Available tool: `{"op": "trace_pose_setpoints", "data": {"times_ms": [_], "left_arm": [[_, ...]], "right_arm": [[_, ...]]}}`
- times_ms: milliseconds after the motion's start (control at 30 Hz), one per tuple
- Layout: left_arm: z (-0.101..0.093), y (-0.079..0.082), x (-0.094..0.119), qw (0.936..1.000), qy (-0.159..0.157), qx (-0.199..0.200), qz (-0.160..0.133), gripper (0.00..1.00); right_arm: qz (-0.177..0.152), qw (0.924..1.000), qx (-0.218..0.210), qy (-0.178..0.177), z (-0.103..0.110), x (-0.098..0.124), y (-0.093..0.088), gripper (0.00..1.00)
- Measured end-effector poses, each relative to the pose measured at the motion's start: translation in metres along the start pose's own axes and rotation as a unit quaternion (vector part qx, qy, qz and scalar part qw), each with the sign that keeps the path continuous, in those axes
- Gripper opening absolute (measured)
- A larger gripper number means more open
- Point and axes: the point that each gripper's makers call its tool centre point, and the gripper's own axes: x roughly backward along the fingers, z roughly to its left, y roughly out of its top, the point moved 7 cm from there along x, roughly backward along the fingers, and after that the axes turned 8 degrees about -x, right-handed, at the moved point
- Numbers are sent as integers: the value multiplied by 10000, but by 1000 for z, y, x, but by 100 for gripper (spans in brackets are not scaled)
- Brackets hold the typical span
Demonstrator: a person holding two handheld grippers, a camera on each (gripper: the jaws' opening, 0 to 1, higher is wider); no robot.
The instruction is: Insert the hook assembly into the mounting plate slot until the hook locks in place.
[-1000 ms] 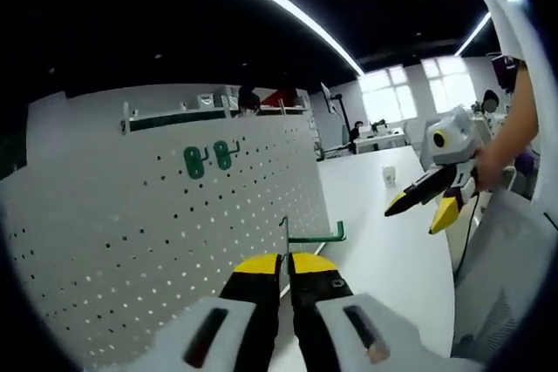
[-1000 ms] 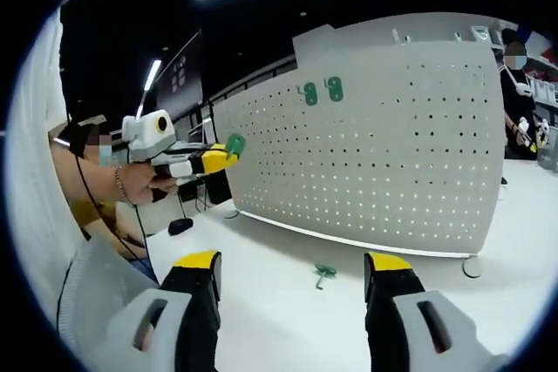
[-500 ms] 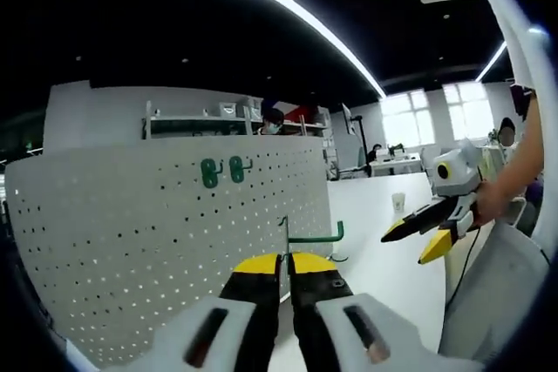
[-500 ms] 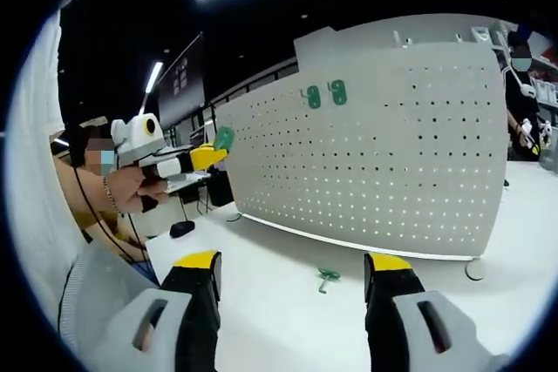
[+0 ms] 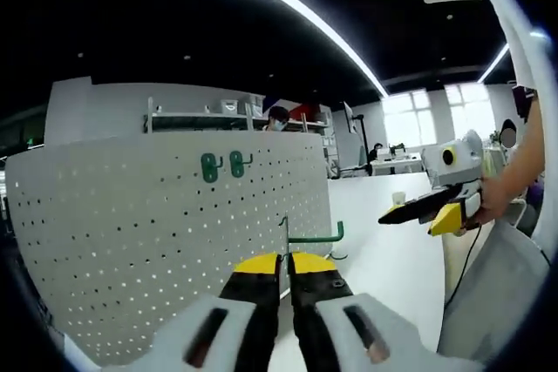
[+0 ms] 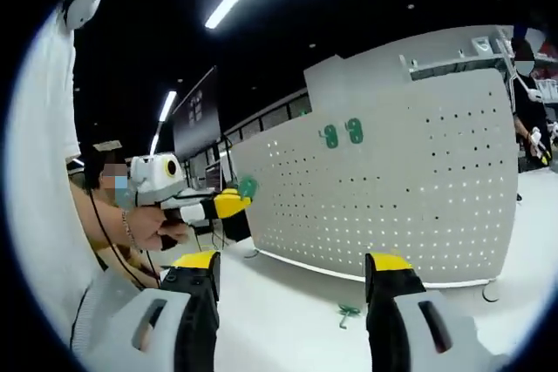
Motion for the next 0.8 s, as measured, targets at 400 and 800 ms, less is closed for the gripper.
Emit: {"op": "trace_pose_setpoints", "data": {"times_ms": [400,800], "left_arm": [[1,1,0,10000,23,55,-39,3],[-5,4,-2,9998,53,158,-64,3]], "right_arm": [[12,9998,-162,148,2,-14,1,64],[11,9992,-172,360,9,-44,5,61]]}}
